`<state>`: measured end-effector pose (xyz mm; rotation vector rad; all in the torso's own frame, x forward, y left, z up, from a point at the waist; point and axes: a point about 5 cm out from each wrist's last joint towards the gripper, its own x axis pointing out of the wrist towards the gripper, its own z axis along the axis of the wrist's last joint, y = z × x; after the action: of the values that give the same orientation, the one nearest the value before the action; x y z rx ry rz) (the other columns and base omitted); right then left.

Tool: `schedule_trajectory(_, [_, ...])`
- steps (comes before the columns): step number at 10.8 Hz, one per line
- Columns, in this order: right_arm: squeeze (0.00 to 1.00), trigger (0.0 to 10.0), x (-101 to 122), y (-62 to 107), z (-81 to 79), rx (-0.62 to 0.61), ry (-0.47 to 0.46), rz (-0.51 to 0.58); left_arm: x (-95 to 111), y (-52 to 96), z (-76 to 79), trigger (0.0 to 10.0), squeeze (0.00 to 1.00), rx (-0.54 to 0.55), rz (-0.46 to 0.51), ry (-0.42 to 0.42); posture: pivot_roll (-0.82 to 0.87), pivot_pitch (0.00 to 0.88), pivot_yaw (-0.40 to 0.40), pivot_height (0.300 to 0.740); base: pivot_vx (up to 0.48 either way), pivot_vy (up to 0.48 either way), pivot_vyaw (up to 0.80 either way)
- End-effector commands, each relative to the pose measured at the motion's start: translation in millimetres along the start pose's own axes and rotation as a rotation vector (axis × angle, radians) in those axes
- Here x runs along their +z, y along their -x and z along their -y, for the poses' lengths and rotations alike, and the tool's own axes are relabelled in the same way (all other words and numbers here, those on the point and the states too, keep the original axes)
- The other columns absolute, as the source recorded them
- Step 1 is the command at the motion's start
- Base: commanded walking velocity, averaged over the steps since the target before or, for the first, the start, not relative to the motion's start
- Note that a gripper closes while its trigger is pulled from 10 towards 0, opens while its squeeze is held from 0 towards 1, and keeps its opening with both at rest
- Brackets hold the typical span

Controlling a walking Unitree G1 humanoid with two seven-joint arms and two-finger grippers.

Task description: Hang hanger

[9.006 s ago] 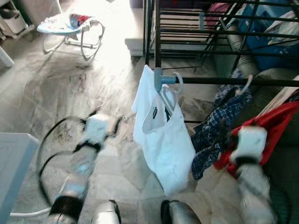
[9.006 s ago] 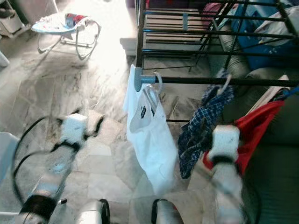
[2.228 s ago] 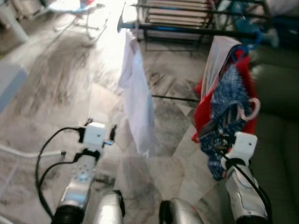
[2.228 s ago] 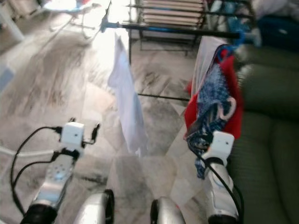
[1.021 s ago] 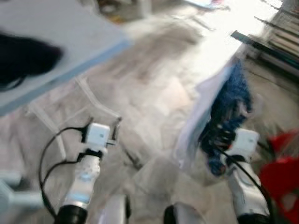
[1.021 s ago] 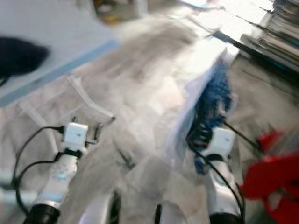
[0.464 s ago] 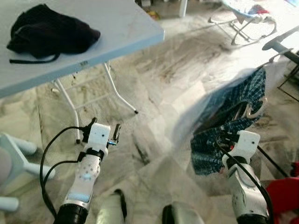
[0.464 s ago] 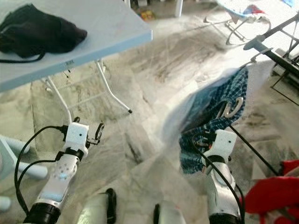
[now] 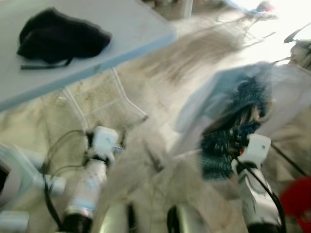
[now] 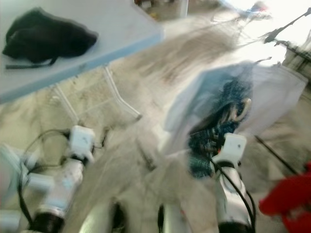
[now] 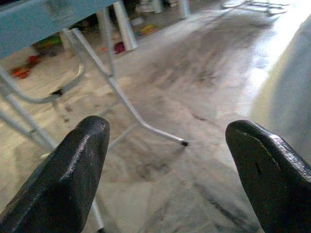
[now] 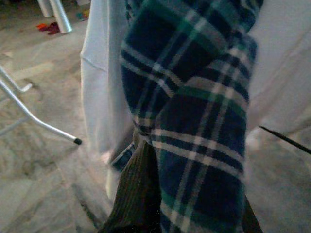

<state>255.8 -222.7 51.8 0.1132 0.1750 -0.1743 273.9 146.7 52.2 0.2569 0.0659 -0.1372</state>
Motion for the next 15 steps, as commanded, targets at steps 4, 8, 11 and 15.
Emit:
schedule_trajectory(4, [0.0, 10.0, 2.5, 0.8, -4.3, 0.016, -0.002, 0.018, -2.2, 1.4, -10.5, 10.0, 0.0, 0.027, -0.009, -0.035, -0.05, 0.177, -0.037, 0.74, 0.0, 0.24, 0.0])
schedule_trajectory(8, [0.0, 10.0, -8.4, 5.2, -18.9, 0.238, 0.002, -0.083, -7.5, 1.7, -8.7, 10.0, 0.0, -0.012, -0.042, -0.059, -0.05, 0.183, -0.035, 0.74, 0.0, 0.0, 0.4])
schedule_trajectory(11, [0.0, 10.0, -4.5, 9.3, -40.7, 0.436, 0.027, -0.088, -11.4, 2.8, -4.4, 10.0, 0.0, -0.079, -0.062, -0.091, -0.05, 0.182, -0.036, 0.74, 0.0, 0.0, 0.8])
schedule_trajectory(15, [0.0, 10.0, -5.3, 8.6, -42.7, 0.467, 0.025, -0.108, -25.0, 12.7, 12.7, 10.0, 0.0, -0.251, -0.111, -0.163, -0.04, 0.178, -0.033, 0.74, 0.0, 0.0, 0.8])
